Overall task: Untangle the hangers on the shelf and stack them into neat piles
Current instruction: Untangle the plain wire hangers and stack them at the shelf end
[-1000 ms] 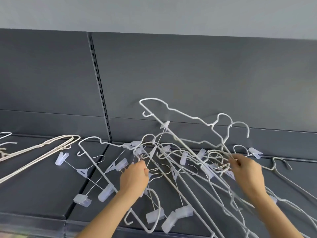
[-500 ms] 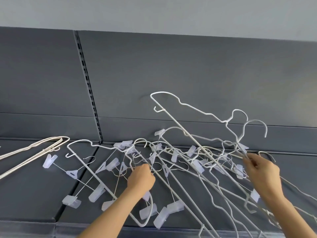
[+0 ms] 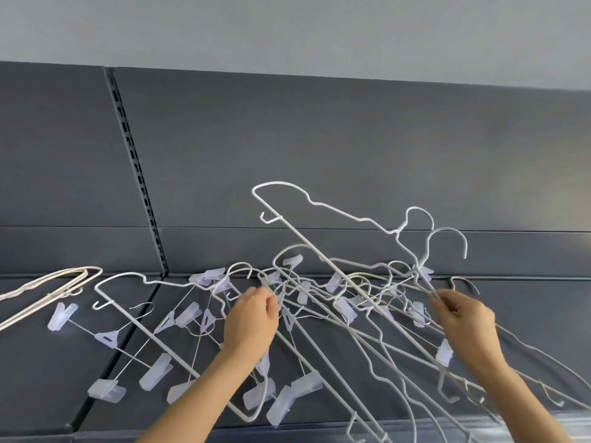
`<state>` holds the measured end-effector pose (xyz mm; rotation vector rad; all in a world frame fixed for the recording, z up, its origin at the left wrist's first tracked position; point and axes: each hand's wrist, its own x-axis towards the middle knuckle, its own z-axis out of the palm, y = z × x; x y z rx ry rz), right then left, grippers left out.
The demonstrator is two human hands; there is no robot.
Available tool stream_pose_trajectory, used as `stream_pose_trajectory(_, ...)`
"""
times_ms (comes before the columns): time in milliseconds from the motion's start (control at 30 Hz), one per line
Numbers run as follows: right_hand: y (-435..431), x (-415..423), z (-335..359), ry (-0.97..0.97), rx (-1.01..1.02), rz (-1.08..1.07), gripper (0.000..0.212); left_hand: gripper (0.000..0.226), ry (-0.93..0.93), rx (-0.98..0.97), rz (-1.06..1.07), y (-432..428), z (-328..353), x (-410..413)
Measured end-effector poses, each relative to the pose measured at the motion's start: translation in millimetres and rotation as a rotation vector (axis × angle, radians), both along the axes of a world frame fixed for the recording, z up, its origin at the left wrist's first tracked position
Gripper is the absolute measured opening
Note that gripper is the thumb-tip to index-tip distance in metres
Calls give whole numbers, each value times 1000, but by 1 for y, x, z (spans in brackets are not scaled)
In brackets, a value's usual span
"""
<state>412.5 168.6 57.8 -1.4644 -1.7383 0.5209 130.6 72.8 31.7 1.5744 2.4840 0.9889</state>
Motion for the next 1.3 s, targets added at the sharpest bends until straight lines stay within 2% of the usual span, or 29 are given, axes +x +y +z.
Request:
stream_pose_trajectory(67, -2, -6, 3, 12, -28, 16, 25, 20, 72, 249, -133, -10, 14, 18)
stream_pose_trajectory(133, -5, -17, 6, 16, -55, 39, 25, 20, 111, 380, -262, -13, 27, 37)
stream_pose_trajectory(200, -9, -31, 9, 48, -83, 73, 21, 28, 84, 392, -345, -10, 38, 52)
stream_pose_trajectory(333, -19, -58, 22, 164, -147, 171, 19, 25, -48, 358, -395, 9, 58, 77)
stream_pose_trajectory(400, -24, -72, 29, 165, -163, 232, 18, 26, -224, 328, -347, 22, 67, 85)
stream_pose_trajectory(467, -31, -83, 34, 173, -188, 283, 12, 18, -420, 320, -270, 34, 77, 88)
stream_pose_trajectory(533, -35, -91, 38, 166, -193, 315, 4, 14, -513, 323, -191, 41, 83, 85)
stream_pose_trajectory(600, -38, -95, 41, 181, -209, 346, 2, 18, -509, 293, -152, 44, 83, 78)
stream_pose_trajectory(700, -39, -98, 43, 228, -261, 378, 9, 17, -537, 257, -136, 40, 83, 69)
stream_pose_trajectory(867, -30, -92, 48, 303, -237, 308, 17, 17, -640, 299, -83, 19, 88, 45)
stream_pose_trajectory(1033, -21, -87, 55, 363, -219, 339, 21, 7, -584, 345, 33, -14, 92, 6)
stream_pose_trajectory(1167, -23, -105, 63, 413, -190, 435, 14, 17, -599, 418, 115, -50, 96, -23)
stream_pose_trajectory(1300, -36, -139, 66, 399, -165, 534, 22, 19, -548, 414, 242, -87, 102, -56)
